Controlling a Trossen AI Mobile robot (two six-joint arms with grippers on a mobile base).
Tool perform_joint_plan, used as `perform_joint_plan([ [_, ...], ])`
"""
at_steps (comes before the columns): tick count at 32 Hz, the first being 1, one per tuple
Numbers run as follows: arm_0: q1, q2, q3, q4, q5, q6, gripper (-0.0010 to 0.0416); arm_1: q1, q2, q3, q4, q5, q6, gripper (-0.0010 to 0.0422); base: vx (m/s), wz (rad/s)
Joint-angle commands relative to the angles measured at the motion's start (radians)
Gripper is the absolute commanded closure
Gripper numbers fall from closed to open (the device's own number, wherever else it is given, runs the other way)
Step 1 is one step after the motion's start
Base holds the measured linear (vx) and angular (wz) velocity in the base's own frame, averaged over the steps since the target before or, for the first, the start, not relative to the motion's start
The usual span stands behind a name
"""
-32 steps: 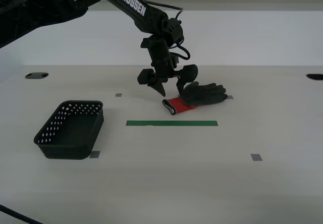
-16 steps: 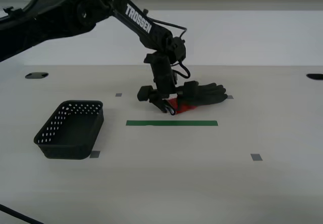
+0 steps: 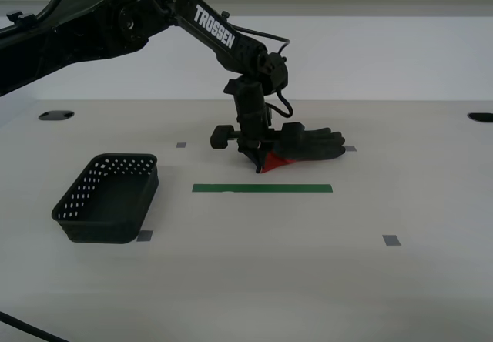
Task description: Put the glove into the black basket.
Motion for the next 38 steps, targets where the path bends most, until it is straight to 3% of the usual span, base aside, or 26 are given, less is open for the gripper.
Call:
perform_joint_plan([
  [1,0.001,0.0,0.001,0.002,0.0,0.0,0.0405,0.002,0.0,0.003,0.003,-0.004,0.043,0.0416,0.0,0.0],
  [6,0.001,0.0,0.001,0.001,0.0,0.0,0.0405,0.003,-0.025,0.002,-0.012,-0.001,0.092,0.0413,0.0,0.0],
  [9,0.001,0.0,0.001,-0.004,0.001,0.0,0.0405,0.003,-0.076,0.002,-0.064,-0.002,0.164,0.0413,0.0,0.0],
  [12,0.001,0.0,0.001,-0.005,0.001,0.0,0.0405,0.003,-0.102,0.002,-0.099,-0.005,0.196,0.0413,0.0,0.0],
  [16,0.001,0.0,0.001,-0.006,0.001,0.0,0.0405,0.003,-0.135,0.002,-0.185,-0.007,0.275,0.0413,0.0,0.0],
  [17,0.001,0.0,0.001,-0.007,0.001,0.0,0.0405,0.003,-0.153,0.002,-0.2,-0.013,0.311,0.0413,0.0,0.0],
  [21,0.001,0.0,0.001,-0.006,0.001,0.0,0.0405,0.003,-0.226,0.001,-0.24,-0.047,0.36,0.0413,0.0,0.0],
  [25,0.001,0.0,0.001,-0.01,0.0,0.0,0.0405,0.004,-0.317,0.0,-0.296,-0.057,0.4,0.0413,0.0,0.0],
  [29,0.001,0.0,0.001,-0.022,0.0,0.0,0.0405,0.007,-0.417,-0.001,-0.362,-0.148,0.447,0.0413,0.0,0.0],
  [37,0.001,0.0,0.001,-0.029,0.0,0.0,0.0405,0.018,-0.533,-0.001,-0.507,-0.19,0.465,0.0413,0.0,0.0],
  [38,0.001,0.0,0.001,-0.03,0.0,0.0,0.0405,0.019,-0.558,-0.001,-0.531,-0.232,0.467,0.0413,0.0,0.0],
])
